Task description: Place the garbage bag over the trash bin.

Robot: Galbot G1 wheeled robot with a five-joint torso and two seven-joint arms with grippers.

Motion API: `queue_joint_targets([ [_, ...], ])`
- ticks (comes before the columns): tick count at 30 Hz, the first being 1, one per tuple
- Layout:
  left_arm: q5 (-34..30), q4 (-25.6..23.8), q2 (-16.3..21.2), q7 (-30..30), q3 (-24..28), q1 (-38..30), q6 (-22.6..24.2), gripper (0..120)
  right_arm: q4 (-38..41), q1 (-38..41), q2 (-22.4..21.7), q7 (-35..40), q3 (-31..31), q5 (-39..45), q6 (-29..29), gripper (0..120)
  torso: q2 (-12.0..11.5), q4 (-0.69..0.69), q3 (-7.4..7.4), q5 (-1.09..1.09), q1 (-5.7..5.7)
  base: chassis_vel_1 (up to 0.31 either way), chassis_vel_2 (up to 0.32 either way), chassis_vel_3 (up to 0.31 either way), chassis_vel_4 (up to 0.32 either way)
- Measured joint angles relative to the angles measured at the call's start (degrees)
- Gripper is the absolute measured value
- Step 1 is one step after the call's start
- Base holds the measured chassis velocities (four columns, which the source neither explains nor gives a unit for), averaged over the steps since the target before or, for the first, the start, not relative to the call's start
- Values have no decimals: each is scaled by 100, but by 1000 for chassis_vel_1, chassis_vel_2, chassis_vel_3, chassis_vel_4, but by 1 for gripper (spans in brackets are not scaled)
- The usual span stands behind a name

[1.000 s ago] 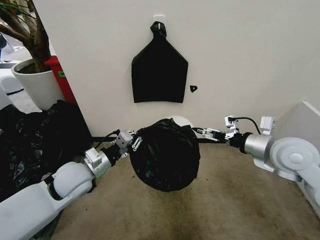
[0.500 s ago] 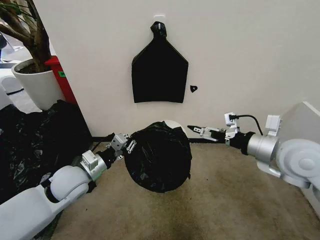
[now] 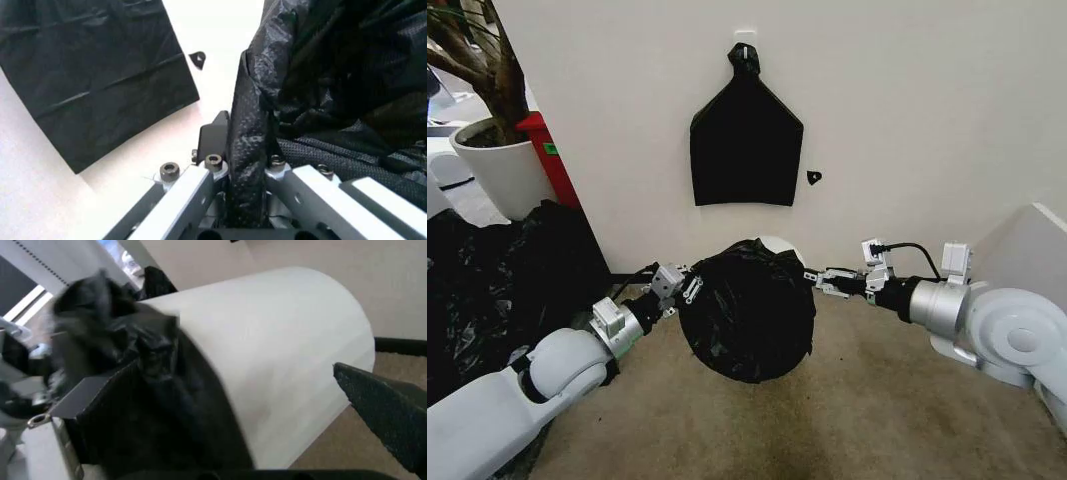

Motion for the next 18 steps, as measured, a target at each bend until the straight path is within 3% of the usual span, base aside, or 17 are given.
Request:
queue_joint_targets([
  [18,159,-385,189,136,5,40,-34,1,-695,162,116,-221,-201,-395,-10,100,0,-1,0,0,0,0,0,0,0],
])
